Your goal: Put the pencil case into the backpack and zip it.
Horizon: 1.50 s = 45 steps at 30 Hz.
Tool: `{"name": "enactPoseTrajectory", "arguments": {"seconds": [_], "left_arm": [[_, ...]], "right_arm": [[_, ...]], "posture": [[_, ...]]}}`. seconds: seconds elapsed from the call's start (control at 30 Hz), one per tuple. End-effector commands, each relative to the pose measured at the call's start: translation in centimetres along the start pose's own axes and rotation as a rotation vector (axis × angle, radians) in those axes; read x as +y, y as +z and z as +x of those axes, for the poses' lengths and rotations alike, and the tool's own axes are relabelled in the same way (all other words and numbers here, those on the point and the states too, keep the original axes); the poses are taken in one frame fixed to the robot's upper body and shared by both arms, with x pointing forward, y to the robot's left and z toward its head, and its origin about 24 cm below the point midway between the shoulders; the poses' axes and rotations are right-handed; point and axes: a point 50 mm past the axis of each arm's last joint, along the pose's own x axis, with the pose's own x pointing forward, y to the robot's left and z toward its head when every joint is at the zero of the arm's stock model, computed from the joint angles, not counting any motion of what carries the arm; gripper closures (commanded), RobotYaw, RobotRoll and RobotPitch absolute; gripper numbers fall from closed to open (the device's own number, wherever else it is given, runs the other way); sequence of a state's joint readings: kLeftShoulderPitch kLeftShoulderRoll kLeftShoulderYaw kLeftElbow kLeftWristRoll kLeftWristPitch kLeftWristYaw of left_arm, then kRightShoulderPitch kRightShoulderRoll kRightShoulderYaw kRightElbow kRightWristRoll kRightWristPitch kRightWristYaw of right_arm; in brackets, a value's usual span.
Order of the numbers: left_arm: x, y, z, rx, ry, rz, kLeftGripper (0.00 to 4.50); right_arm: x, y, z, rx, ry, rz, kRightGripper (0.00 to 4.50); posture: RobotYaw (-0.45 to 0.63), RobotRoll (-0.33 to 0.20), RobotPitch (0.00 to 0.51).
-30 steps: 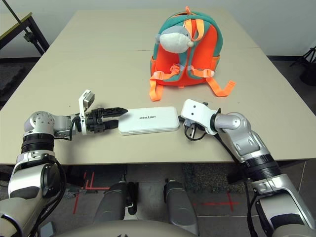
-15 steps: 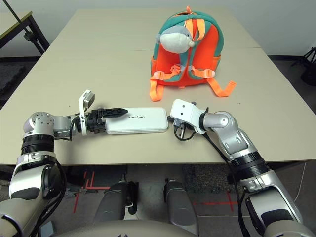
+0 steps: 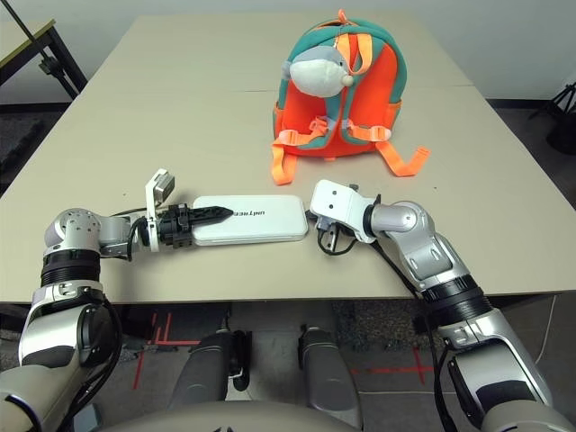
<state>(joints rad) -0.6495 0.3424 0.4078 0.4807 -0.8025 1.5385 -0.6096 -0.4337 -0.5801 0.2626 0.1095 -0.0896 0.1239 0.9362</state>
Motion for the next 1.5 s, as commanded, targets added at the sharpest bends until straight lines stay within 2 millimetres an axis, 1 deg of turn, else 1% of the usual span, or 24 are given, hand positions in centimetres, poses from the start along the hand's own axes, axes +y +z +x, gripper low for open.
{"name": "enactPoseTrajectory", "arguments": {"seconds": [0.03, 0.13, 0.17, 0.3, 0.33, 0.47, 0.6, 0.73, 0.83, 0.97, 1.07, 1.23, 1.37, 1.5], "left_arm": [[-1.4, 1.1, -0.3, -0.04, 0.005, 0.073, 3.26], [-3.5, 2.2, -1.0, -0.079, -0.052, 0.141, 3.26], [-4.2, 2.4, -1.1, -0.087, -0.064, 0.161, 3.26], [-6.4, 3.0, -1.7, -0.105, -0.101, 0.234, 3.26], [-6.8, 3.1, -1.8, -0.11, -0.108, 0.252, 3.26], [-9.0, 3.8, -2.6, -0.141, -0.141, 0.344, 3.26], [-11.2, 4.6, -4.1, -0.194, -0.164, 0.436, 3.26], [-13.6, 5.4, -6.4, -0.281, -0.229, 0.541, 3.26], [-14.9, 6.3, -7.9, -0.369, -0.241, 0.597, 3.26], [-17.4, 7.2, -9.6, -0.465, -0.294, 0.69, 3.26], [-18.8, 7.9, -10.5, -0.546, -0.305, 0.758, 3.26], [-20.7, 9.7, -11.6, -0.764, -0.267, 0.853, 3.26], [-20.8, 10.9, -11.8, -0.903, -0.212, 0.9, 3.26], [-20.7, 11.6, -11.4, -0.947, -0.193, 0.916, 3.26]], "right_arm": [[0.2, 0.2, 0.1, -0.011, 0.021, -0.018, 3.15], [-0.1, -0.1, -0.3, 0.002, 0.021, -0.008, 2.08], [-0.3, -0.2, -0.4, 0.005, 0.018, -0.005, 1.67], [-0.8, -0.6, -0.9, 0.018, 0.009, 0.008, 0.19], [-0.9, -0.7, -1.0, 0.021, 0.006, 0.012, 0.0], [-1.5, -1.2, -1.8, 0.019, -0.032, 0.071, 0.0], [-2.8, -1.4, -3.0, -0.008, -0.152, 0.217, 0.0], [-4.1, -0.9, -4.4, -0.102, -0.265, 0.423, 0.0], [-5.1, -0.4, -5.3, -0.168, -0.349, 0.548, 0.0], [-6.6, 0.4, -6.4, -0.25, -0.453, 0.665, 0.0], [-7.5, 0.9, -6.8, -0.294, -0.524, 0.721, 0.0], [-8.6, 2.2, -6.4, -0.349, -0.598, 0.777, 0.0], [-9.2, 2.7, -5.1, -0.365, -0.627, 0.798, 0.0], [-9.8, 3.4, -3.3, -0.386, -0.644, 0.823, 0.0]], "posture": [[-0.14, 0.0, 0.109], [-0.14, 0.0, 0.108], [-0.14, 0.0, 0.109], [-0.13, 0.0, 0.109], [-0.13, 0.0, 0.109], [-0.12, 0.0, 0.114], [-0.11, 0.0, 0.117], [-0.11, 0.0, 0.119], [-0.11, 0.0, 0.12], [-0.11, 0.0, 0.122], [-0.11, 0.0, 0.122], [-0.11, 0.0, 0.122], [-0.12, 0.0, 0.121], [-0.11, 0.0, 0.118]]}}
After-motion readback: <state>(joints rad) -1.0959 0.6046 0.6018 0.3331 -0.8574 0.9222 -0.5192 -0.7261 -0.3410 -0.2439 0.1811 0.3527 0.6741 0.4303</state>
